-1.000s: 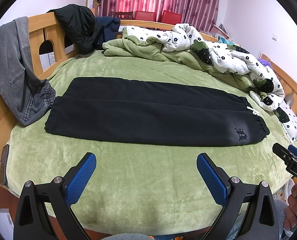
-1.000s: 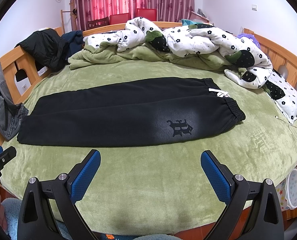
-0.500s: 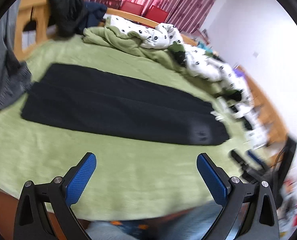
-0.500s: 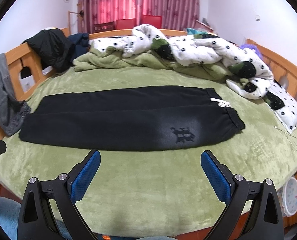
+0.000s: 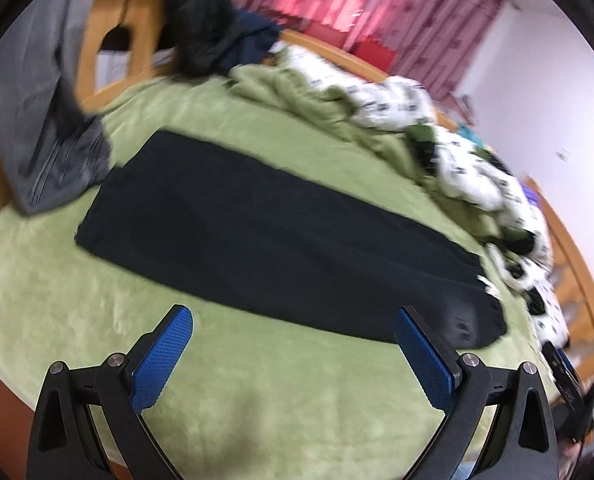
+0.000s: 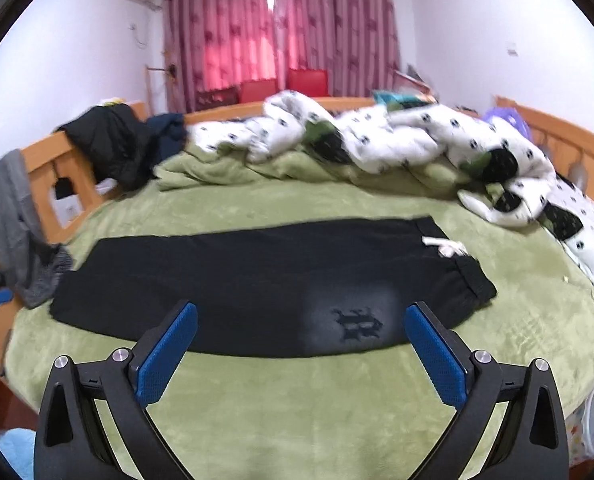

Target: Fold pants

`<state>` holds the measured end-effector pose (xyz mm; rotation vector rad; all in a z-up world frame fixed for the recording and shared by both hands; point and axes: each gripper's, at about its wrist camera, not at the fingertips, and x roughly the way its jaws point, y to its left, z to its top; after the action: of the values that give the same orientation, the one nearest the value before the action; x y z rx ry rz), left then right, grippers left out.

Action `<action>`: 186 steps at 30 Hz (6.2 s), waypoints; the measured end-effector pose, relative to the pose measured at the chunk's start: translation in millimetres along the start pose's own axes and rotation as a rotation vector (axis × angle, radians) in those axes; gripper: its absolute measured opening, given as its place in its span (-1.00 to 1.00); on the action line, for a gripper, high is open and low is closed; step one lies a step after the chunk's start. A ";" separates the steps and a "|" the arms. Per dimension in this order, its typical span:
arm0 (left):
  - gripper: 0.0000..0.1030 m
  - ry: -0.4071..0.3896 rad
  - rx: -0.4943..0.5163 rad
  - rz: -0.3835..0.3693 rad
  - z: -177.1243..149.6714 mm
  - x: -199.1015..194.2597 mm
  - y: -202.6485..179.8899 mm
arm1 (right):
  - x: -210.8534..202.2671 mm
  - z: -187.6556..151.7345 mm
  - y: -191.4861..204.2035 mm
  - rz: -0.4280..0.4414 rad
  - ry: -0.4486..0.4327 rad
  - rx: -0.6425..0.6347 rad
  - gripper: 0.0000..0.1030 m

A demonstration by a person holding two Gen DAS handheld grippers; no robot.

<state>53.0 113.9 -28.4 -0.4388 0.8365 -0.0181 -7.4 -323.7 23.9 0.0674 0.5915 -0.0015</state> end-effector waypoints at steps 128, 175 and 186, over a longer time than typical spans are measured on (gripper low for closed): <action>-0.79 0.045 -0.234 0.000 -13.7 137.5 66.8 | 192.3 -39.6 -215.3 -0.067 0.071 0.591 -0.76; -0.80 -0.181 0.188 0.233 118.0 91.1 113.2 | 104.3 -5.2 26.2 0.091 0.275 0.230 0.19; -0.80 -0.020 0.124 0.093 109.0 132.1 143.2 | 149.7 20.0 36.2 0.080 0.216 -0.115 0.21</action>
<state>198.7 260.0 -113.7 -0.2830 0.8302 0.0199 128.7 -286.1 -40.7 -0.0211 0.8029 0.1185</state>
